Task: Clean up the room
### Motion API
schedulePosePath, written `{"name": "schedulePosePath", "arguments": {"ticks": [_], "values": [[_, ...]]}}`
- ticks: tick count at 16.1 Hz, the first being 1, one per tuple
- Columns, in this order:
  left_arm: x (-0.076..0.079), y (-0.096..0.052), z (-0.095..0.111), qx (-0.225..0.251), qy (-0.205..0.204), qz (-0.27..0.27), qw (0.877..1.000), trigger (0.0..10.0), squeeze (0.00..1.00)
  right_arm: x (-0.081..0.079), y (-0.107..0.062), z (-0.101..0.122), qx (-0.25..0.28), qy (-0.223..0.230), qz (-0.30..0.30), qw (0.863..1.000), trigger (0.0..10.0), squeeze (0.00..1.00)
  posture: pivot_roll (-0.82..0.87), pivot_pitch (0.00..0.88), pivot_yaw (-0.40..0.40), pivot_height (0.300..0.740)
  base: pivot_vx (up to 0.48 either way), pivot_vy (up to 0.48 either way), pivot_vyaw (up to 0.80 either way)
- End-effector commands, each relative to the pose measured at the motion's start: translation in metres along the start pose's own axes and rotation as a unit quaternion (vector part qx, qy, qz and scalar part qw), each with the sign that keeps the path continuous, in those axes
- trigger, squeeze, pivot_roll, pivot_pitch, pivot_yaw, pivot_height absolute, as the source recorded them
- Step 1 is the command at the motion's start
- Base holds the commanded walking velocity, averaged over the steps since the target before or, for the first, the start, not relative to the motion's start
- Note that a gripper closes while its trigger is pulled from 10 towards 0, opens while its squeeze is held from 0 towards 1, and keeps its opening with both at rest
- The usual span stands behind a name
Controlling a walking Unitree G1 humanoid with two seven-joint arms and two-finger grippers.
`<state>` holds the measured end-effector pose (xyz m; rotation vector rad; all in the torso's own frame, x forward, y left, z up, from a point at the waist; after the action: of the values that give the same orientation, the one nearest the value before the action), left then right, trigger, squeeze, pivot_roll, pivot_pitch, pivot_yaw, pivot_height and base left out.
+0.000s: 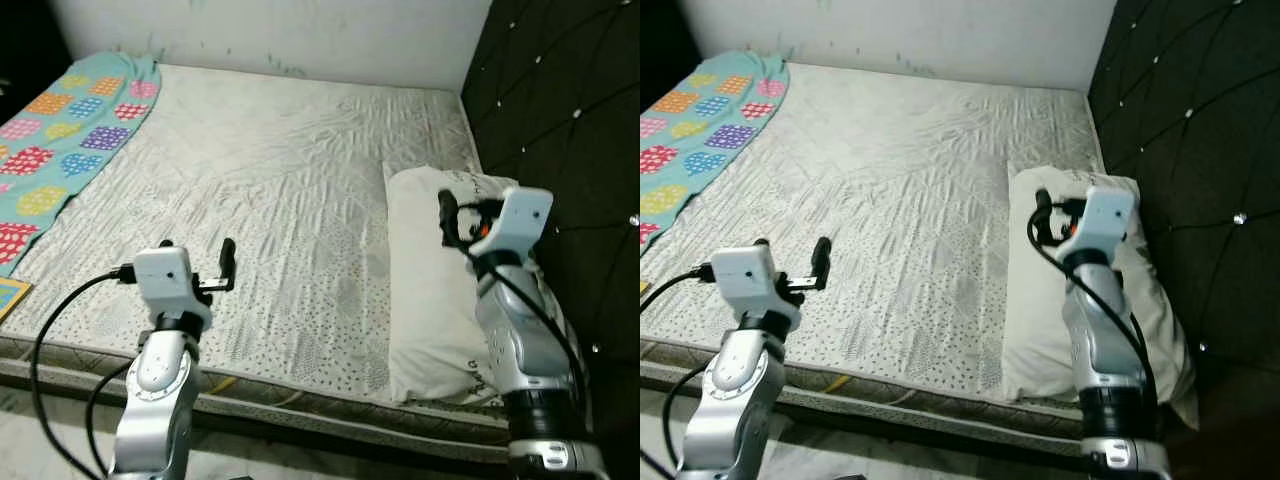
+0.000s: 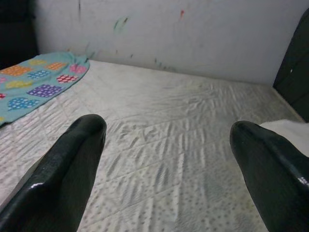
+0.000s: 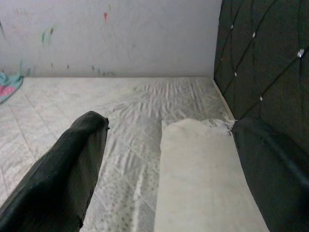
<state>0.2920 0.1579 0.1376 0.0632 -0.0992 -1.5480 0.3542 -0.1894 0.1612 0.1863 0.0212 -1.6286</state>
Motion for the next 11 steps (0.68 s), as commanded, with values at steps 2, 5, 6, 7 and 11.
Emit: {"name": "schedulePosePath", "arguments": {"ticks": [2,5,6,7,11], "values": [[0.002,0.001,-0.004,-0.010,-0.004,-0.008,1.000,10.0,0.00,-0.003,-0.008,0.002,0.005,-0.002,0.000,1.000,10.0,0.00,-0.10,0.072,0.034,0.740,0.000,0.000,0.00],[0.005,0.001,-0.006,-0.014,-0.006,-0.016,1.000,10.0,0.00,-0.007,-0.016,-0.001,0.006,-0.018,0.008,1.000,10.0,0.00,-0.11,0.094,0.051,0.740,0.000,0.000,0.00],[0.006,0.001,-0.006,-0.015,-0.007,-0.018,1.000,10.0,0.00,-0.010,-0.020,-0.002,0.006,-0.022,0.007,1.000,10.0,0.00,-0.12,0.106,0.065,0.740,0.000,0.000,0.00],[0.006,0.002,-0.006,-0.016,-0.008,-0.020,1.000,10.0,0.00,-0.013,-0.025,-0.005,0.001,-0.019,0.007,1.000,10.0,0.00,-0.12,0.109,0.068,0.740,0.000,0.000,0.00],[0.003,0.004,-0.008,-0.023,-0.006,-0.024,0.999,10.0,0.00,-0.024,-0.034,-0.008,0.000,-0.041,0.024,0.999,10.0,0.00,-0.13,0.131,0.093,0.740,0.000,0.000,0.00]]}}
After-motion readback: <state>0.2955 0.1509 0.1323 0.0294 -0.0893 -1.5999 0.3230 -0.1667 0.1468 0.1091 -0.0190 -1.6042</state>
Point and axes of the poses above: a point about 5 cm out from each wrist's last joint towards the gripper, its own y axis pointing out of the wrist towards the gripper, its own z axis along the axis of the wrist's last joint, x = y × z, the point moved 2 cm from there along y, pointing out of the wrist towards the gripper, and after that the axes turned 3 degrees about y, right-handed, at the moved point
